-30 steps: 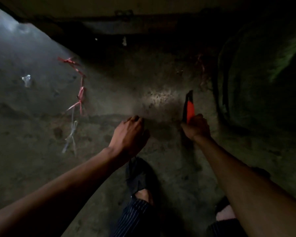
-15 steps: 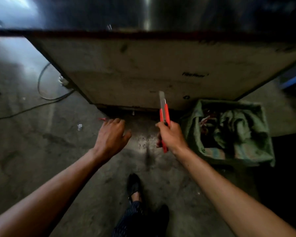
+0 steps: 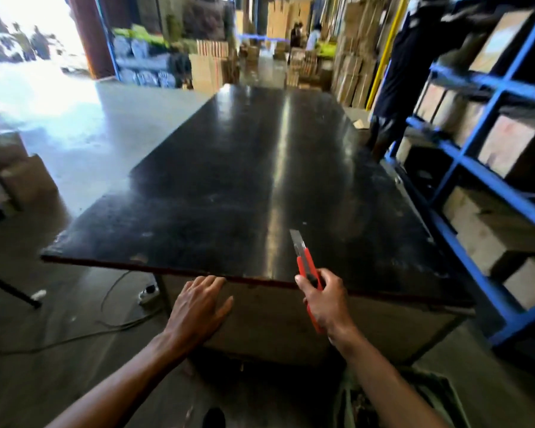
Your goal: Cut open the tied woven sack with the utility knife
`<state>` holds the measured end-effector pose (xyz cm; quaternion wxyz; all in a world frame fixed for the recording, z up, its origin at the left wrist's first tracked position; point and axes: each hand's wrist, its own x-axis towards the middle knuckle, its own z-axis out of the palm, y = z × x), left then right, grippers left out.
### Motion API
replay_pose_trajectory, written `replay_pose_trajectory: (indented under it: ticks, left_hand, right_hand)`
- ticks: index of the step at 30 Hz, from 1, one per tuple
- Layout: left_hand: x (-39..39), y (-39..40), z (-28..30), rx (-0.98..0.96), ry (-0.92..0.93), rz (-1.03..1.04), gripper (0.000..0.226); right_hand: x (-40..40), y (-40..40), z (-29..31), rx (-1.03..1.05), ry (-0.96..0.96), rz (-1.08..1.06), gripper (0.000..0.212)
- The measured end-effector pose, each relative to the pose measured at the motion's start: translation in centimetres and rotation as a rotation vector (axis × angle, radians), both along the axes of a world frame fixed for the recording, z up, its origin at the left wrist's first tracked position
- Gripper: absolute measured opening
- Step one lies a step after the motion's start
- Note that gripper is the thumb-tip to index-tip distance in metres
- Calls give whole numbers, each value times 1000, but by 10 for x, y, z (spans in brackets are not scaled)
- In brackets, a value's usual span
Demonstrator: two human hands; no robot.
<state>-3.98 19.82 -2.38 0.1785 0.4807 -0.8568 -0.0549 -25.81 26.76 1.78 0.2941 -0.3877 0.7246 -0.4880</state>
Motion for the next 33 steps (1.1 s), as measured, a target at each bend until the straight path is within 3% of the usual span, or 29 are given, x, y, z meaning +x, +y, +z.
replay_pose_trajectory:
  ticks: [6,13,19,23,29,33]
  left_hand:
    - [-22,-120,-14,61,30,-31,52]
    - [-30,-223,-48,185,-59,-58,60]
    - [-27,-267,-82,317,-120,-69,74]
    - [-24,-275,-103,346,-227,-91,102]
    - [-23,-274,-114,371,-233,-74,89]
    - [-24,-274,-108,444,-221,-99,102]
  right_hand:
    - [-10,-107,-16,62,1,-44,19]
    - [-18,-199,-59,285,25,-183,21]
    - [-22,-244,-89,370,80,-192,28]
    - [-18,-261,-102,408,288,-150,31]
    - [-15,-265,-111,416,544,-56,35]
    - [-17,-256,-107,427,549,-20,40]
